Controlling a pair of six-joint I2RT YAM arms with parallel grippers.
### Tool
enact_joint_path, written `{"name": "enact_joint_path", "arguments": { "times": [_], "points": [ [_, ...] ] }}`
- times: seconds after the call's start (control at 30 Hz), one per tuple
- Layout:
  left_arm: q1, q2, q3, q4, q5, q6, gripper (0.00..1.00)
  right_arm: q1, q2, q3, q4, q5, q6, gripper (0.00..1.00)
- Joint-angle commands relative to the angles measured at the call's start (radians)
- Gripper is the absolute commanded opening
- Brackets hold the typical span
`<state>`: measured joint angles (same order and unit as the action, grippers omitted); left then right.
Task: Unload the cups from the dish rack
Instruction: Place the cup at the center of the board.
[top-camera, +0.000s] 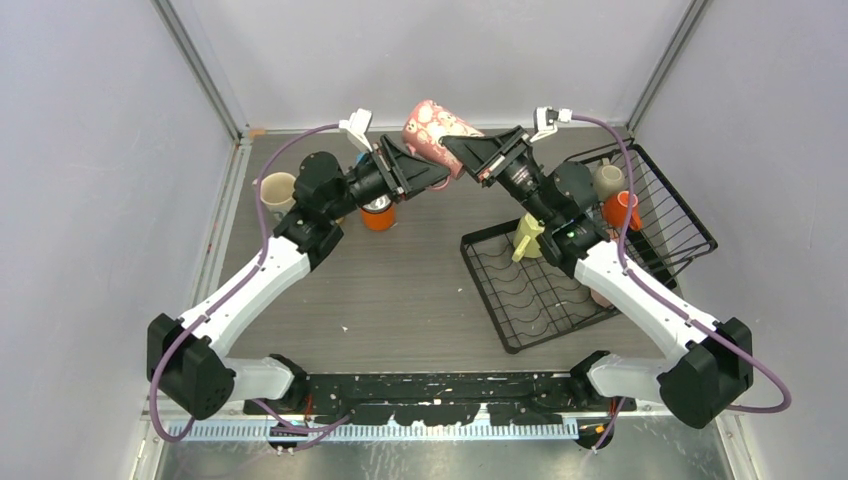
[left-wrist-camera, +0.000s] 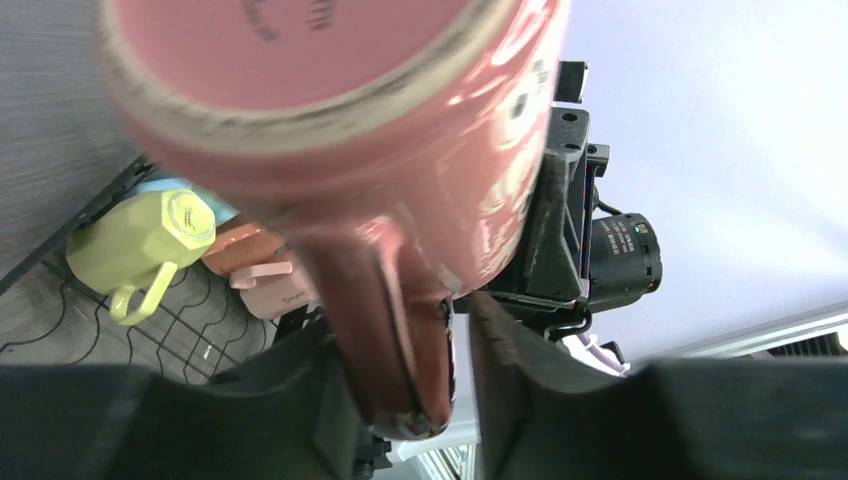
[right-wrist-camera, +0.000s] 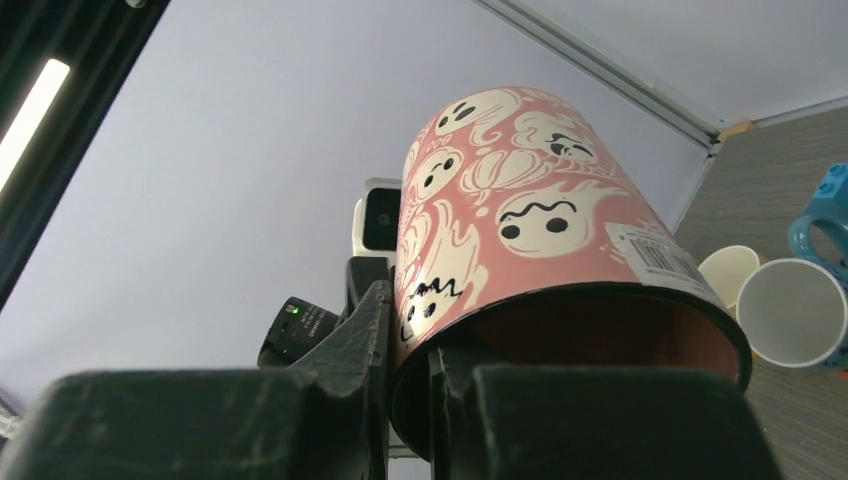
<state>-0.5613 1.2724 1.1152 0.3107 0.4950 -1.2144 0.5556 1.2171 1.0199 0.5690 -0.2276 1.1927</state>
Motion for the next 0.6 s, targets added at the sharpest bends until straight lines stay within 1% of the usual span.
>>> {"name": "enact_joint_path", "arguments": {
  "times": [0.0, 0.1, 0.13, 0.17, 0.2, 0.23, 0.33, 0.37, 0.57],
  "points": [
    [-0.005, -0.025, -0.005, 0.137, -0.002, 0.057, 0.48, 0.047, -0.030, 0.066, -0.072, 0.034, -0.089, 0.01],
    [-0.003, -0.034, -0.022, 0.134, -0.004, 0.054, 0.62, 0.058, -0.035, 0.094, -0.119, 0.056, -0.125, 0.01],
    [-0.003, -0.041, -0.030, 0.129, -0.008, 0.056, 0.75, 0.060, -0.036, 0.106, -0.137, 0.063, -0.137, 0.01],
    [-0.002, -0.049, -0.041, 0.118, -0.014, 0.061, 0.86, 0.062, -0.036, 0.120, -0.165, 0.072, -0.152, 0.01],
    [-0.001, -0.060, -0.052, 0.104, -0.020, 0.070, 0.95, 0.063, -0.037, 0.135, -0.195, 0.081, -0.168, 0.01],
    [0.001, -0.073, -0.063, 0.087, -0.025, 0.082, 0.99, 0.064, -0.038, 0.149, -0.224, 0.091, -0.182, 0.01],
    [0.004, -0.132, -0.099, -0.009, -0.058, 0.157, 1.00, 0.065, -0.027, 0.211, -0.353, 0.123, -0.228, 0.01],
    [0.006, -0.159, -0.108, -0.052, -0.075, 0.190, 1.00, 0.064, -0.019, 0.237, -0.419, 0.133, -0.243, 0.01],
    [0.015, -0.311, -0.112, -0.354, -0.192, 0.387, 1.00, 0.066, 0.048, 0.373, -0.703, 0.201, -0.328, 0.01]
  ]
}}
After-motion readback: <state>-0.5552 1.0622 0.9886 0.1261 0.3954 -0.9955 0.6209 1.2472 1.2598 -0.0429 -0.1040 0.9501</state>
